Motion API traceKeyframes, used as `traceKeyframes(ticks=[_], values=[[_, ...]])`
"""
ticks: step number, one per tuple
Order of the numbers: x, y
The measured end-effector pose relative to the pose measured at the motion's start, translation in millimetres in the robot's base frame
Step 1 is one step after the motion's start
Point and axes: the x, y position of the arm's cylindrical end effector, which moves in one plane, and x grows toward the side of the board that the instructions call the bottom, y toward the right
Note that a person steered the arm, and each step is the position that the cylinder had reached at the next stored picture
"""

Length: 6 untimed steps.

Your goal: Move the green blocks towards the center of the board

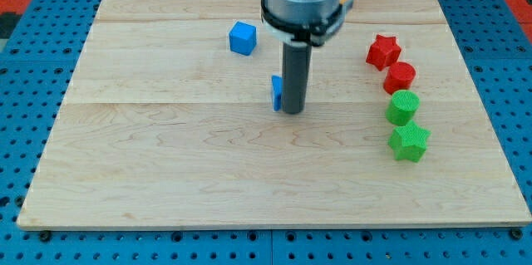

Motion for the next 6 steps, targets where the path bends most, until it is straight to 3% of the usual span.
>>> traceKeyframes(ticks=[1,2,3,4,5,6], values=[[-48.4,-37.0],[-69.6,-41.4],[-55.8,37.0],[54.5,46.4],[144.4,107.8],[153.4,213.6]])
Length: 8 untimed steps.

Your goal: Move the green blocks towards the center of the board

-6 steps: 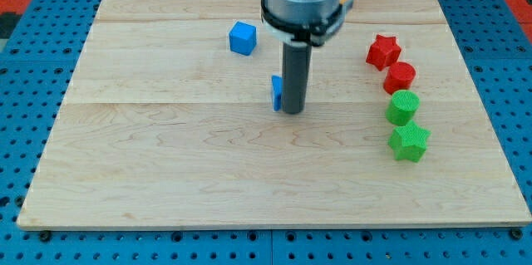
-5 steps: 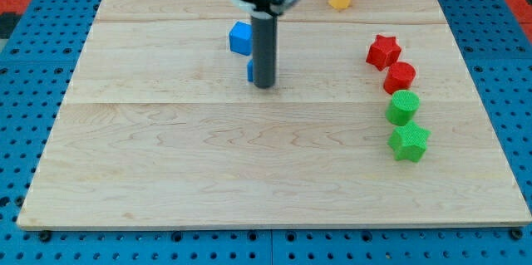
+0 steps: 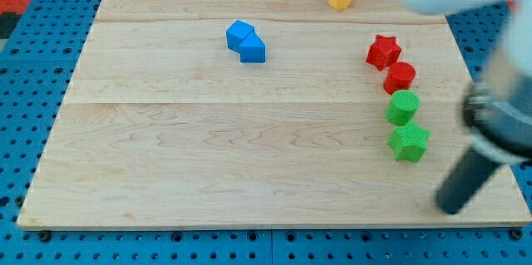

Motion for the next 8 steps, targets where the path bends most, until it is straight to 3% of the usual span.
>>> traceKeyframes(ticks=[1,2,5,6,8], values=[[-60.4,25.4],[-124.2,8.1],[-123.8,-141.3],[-143.5,-88.8],[-137.3,-201.7]])
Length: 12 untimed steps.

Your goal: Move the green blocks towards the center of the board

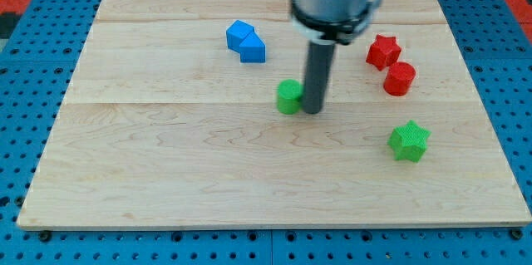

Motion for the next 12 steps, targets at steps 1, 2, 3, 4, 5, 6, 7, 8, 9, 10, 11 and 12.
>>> traceKeyframes(ticks=[1,2,3,4,5,6,7,8,9,10,11,12], values=[[1.2,46.2],[-20.6,136.4],[19.1,167.2],[42.7,208.7],[89.0,199.9],[89.5,116.5],[87.9,65.9],[85.0,132.2],[34.1,110.5],[31.6,40.0],[0.6,21.0],[-1.0,118.3]])
